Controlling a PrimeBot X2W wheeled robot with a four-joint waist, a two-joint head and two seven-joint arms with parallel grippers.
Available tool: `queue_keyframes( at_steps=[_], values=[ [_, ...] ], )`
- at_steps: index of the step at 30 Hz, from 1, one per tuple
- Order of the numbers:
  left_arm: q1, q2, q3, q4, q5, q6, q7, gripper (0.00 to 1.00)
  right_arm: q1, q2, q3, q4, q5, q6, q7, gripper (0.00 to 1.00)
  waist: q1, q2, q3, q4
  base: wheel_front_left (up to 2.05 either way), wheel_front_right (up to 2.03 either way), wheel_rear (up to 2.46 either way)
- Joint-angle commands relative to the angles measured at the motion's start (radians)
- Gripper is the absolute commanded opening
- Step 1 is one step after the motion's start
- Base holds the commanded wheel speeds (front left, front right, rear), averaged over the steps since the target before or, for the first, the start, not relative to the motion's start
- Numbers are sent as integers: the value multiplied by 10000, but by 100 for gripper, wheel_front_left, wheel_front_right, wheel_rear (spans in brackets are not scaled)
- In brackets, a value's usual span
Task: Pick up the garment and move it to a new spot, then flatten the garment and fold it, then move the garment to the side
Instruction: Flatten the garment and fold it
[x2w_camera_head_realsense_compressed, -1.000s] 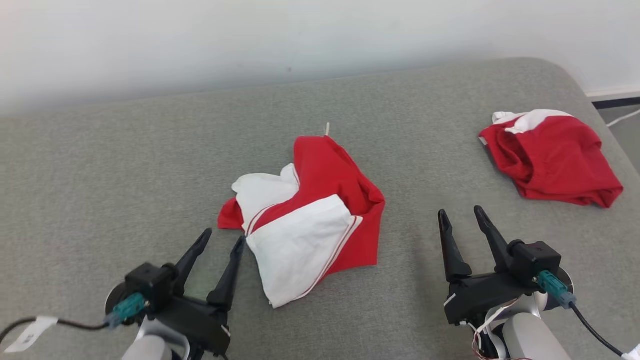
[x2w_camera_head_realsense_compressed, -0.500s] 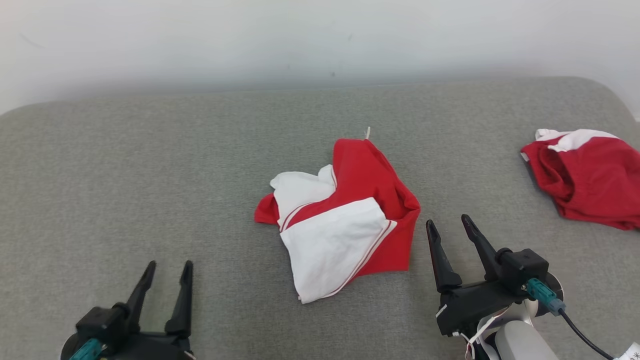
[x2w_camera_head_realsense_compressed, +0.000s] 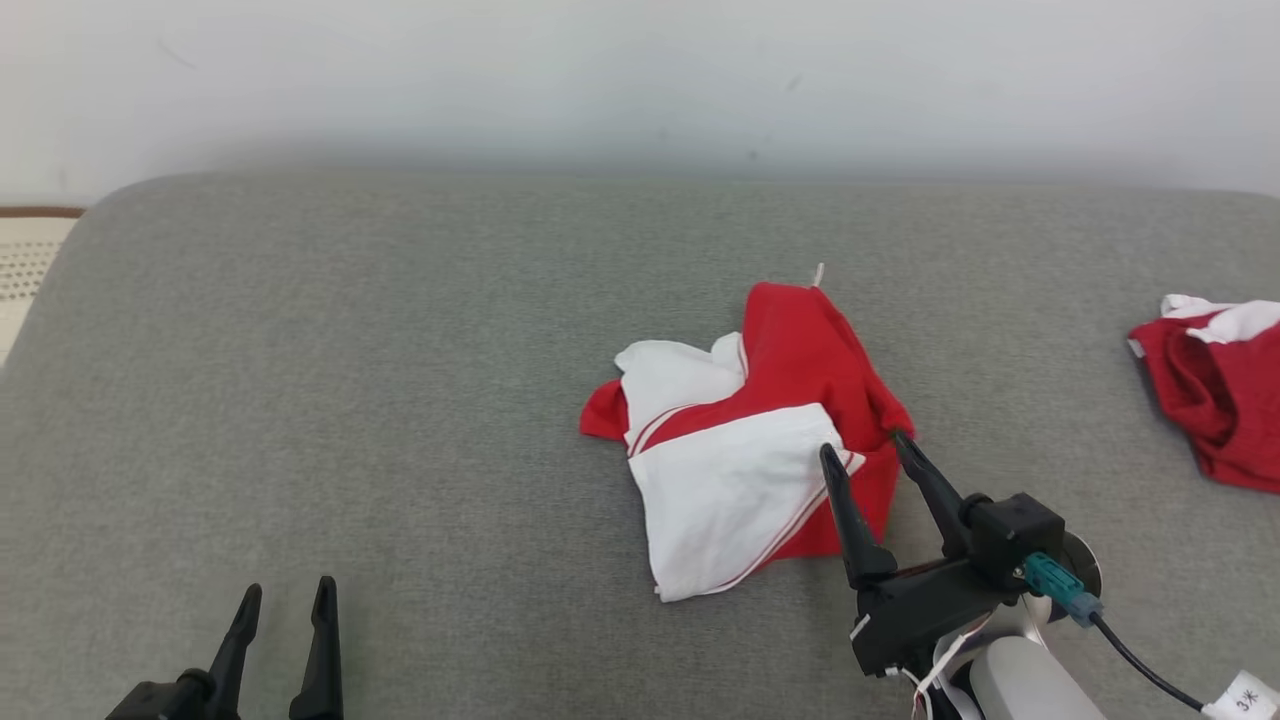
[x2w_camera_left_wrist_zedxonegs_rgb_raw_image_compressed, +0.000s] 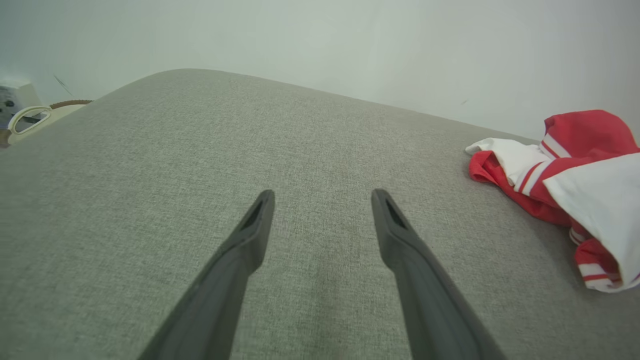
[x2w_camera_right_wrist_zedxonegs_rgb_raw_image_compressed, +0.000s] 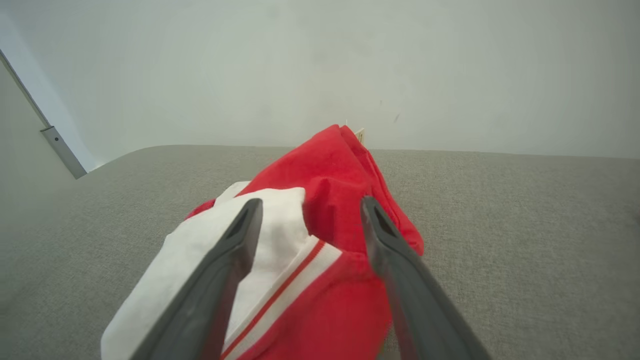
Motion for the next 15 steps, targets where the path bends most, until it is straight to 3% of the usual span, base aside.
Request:
queue_keyframes(
  at_steps=[1, 15],
  values=[
    [206, -16, -14, 30, -177, 8, -38, 100, -137, -135, 127, 10, -2, -10, -1, 100, 0, 1, 38, 309, 0, 0, 0],
    [349, -17, -104, 32, -591, 45, -38, 100, -676, -369, 597, 1313, -269, -10, -1, 100, 0, 1, 19, 834, 0, 0, 0]
  ],
)
